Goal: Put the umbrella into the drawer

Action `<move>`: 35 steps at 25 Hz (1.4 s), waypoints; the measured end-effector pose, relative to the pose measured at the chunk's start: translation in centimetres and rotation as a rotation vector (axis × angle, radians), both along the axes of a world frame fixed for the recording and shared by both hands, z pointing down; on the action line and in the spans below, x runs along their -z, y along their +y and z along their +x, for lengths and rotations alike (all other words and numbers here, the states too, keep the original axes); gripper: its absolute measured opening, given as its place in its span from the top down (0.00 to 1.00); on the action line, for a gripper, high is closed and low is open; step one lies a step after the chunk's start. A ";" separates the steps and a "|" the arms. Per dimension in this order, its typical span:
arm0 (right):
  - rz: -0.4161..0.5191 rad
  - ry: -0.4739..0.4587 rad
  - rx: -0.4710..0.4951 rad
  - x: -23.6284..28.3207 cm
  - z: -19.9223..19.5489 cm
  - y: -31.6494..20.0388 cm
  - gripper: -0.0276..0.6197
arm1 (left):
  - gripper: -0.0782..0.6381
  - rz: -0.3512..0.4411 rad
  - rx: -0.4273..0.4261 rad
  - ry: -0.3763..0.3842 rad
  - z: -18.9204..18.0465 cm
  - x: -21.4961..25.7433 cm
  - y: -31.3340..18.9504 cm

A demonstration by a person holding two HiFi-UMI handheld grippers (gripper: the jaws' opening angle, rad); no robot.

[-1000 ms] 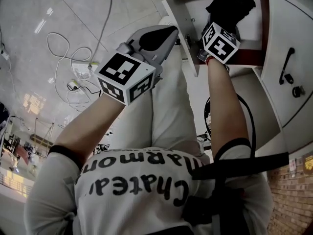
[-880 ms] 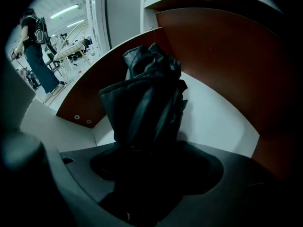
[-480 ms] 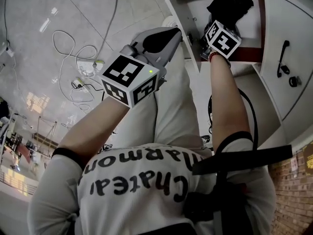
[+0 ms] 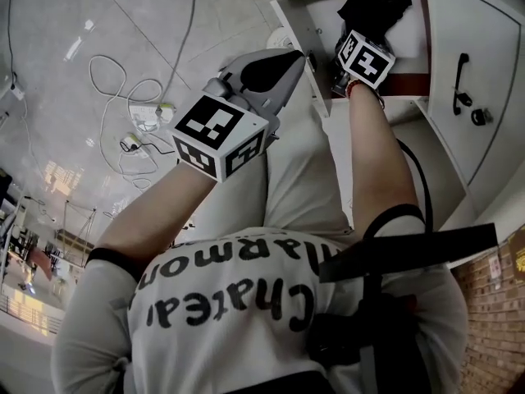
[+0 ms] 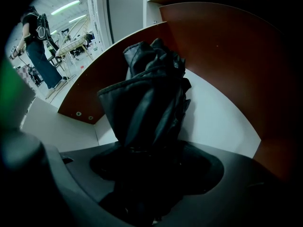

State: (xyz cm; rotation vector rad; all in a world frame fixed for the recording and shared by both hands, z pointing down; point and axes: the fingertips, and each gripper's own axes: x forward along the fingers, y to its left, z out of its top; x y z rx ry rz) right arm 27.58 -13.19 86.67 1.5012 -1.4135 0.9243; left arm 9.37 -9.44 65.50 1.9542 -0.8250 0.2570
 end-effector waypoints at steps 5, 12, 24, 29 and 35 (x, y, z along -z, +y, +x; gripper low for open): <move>-0.040 -0.010 -0.004 0.0 -0.2 0.1 0.50 | 0.87 0.026 -0.038 0.016 0.8 1.6 -0.5; -0.087 -0.014 0.005 2.3 -0.6 0.2 0.50 | 0.87 0.034 -0.010 0.001 -0.8 4.2 -1.3; -0.016 -0.024 0.009 13.5 -3.6 -0.1 0.50 | 0.87 0.197 -0.018 -0.051 -5.0 15.7 -3.7; -0.007 -0.048 -0.039 19.3 -5.2 2.4 0.50 | 0.87 0.236 -0.049 -0.060 -6.6 21.0 -2.0; 0.045 -0.049 -0.056 26.4 -6.0 2.6 0.50 | 0.87 0.284 -0.078 -0.067 -8.0 25.3 -0.8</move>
